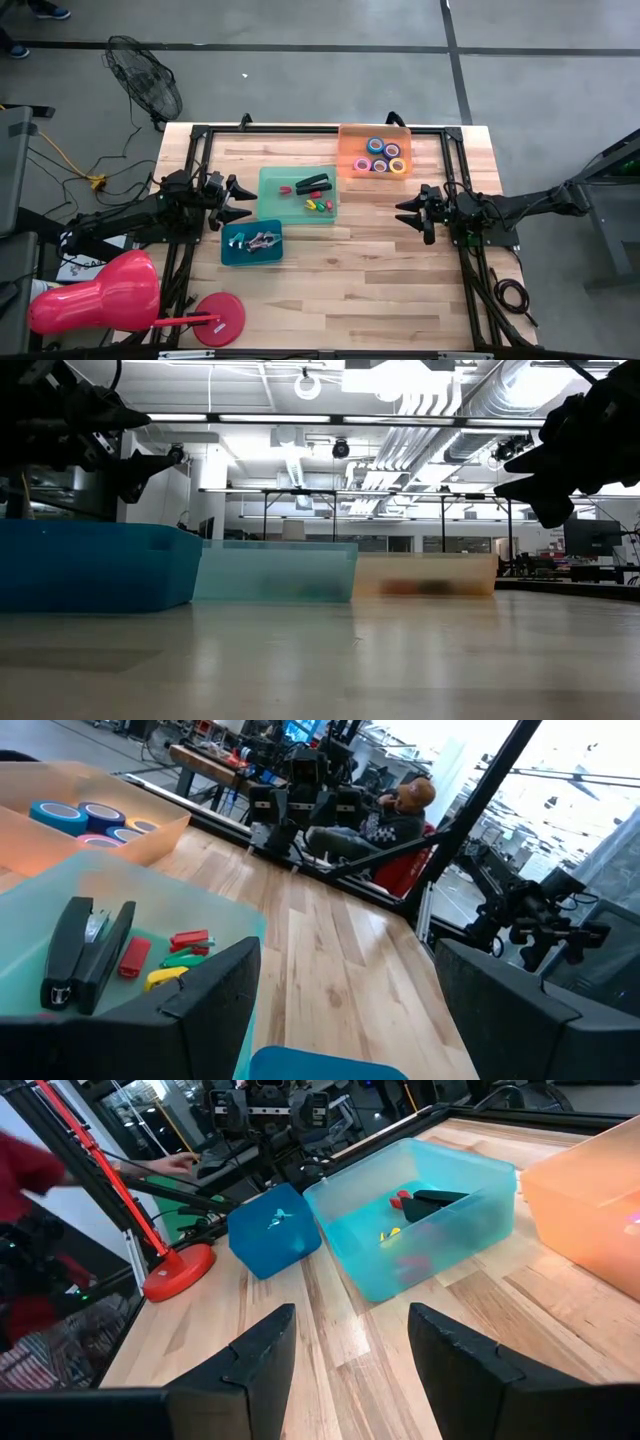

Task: Pick and place Stapler, Stapler remover, tape
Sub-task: Return to Home Position

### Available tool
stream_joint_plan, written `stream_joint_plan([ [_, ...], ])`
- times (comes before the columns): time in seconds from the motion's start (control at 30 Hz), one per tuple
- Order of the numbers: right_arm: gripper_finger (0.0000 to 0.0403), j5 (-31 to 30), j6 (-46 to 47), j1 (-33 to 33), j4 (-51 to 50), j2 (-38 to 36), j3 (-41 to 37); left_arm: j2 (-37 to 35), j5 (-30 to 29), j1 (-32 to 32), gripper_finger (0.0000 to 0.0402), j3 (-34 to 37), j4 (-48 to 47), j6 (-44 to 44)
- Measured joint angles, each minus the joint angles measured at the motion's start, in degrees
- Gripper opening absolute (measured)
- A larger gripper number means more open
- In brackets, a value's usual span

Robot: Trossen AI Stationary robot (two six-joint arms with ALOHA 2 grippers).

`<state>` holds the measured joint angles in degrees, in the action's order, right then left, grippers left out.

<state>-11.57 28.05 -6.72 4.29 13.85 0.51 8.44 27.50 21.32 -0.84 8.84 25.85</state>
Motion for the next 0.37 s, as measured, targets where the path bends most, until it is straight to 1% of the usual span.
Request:
stream_joint_plan([
  [0.17,0.0186,0.00,0.00,0.00,0.00,0.00,-0.02,-0.01,-2.44,-4.68,0.0295,0.00,0.00,0.00],
  [0.37,0.0186,0.00,0.00,0.00,0.00,0.00,-0.02,-0.02,-2.46,-6.46,0.0295,0.00,0.00,0.00],
])
